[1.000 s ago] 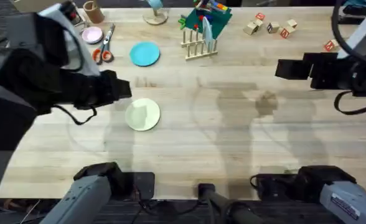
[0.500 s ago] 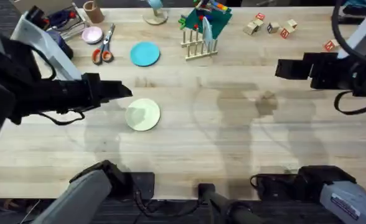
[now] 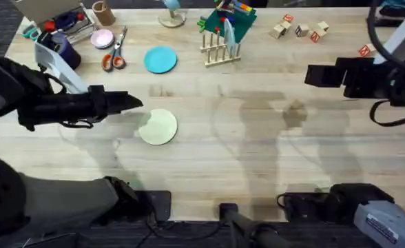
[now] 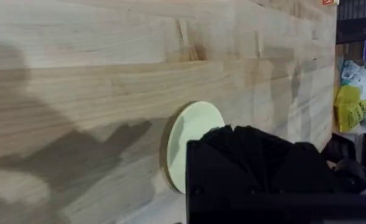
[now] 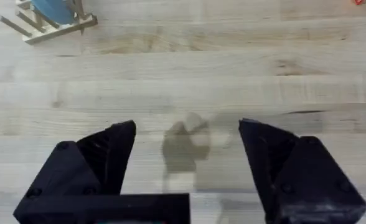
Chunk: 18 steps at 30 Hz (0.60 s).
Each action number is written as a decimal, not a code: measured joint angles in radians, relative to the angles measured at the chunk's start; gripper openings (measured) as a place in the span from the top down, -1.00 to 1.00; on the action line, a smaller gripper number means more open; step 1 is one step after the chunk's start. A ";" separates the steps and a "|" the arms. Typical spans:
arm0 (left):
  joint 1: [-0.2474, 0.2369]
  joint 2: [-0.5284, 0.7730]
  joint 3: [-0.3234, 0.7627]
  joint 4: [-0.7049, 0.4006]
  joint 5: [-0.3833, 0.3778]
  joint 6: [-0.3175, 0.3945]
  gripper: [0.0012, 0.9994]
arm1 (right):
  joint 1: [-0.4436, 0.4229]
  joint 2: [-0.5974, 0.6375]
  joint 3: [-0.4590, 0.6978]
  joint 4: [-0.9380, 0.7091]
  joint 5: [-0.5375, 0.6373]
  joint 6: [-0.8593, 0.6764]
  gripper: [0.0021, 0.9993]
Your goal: Pick up the plates from the table one by one and place each into a slot on the dish rack.
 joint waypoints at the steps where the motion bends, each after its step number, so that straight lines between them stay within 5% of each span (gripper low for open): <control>1: 0.002 0.009 0.000 0.008 0.005 0.002 0.92 | 0.000 0.000 0.000 0.000 0.000 0.000 -0.99; 12: -0.006 0.071 0.005 0.050 -0.005 0.018 0.93 | 0.000 0.000 0.000 0.000 0.000 0.000 -0.99; 18: -0.085 0.131 0.006 0.053 -0.030 0.022 0.92 | 0.000 0.028 0.000 0.001 0.000 0.000 -0.99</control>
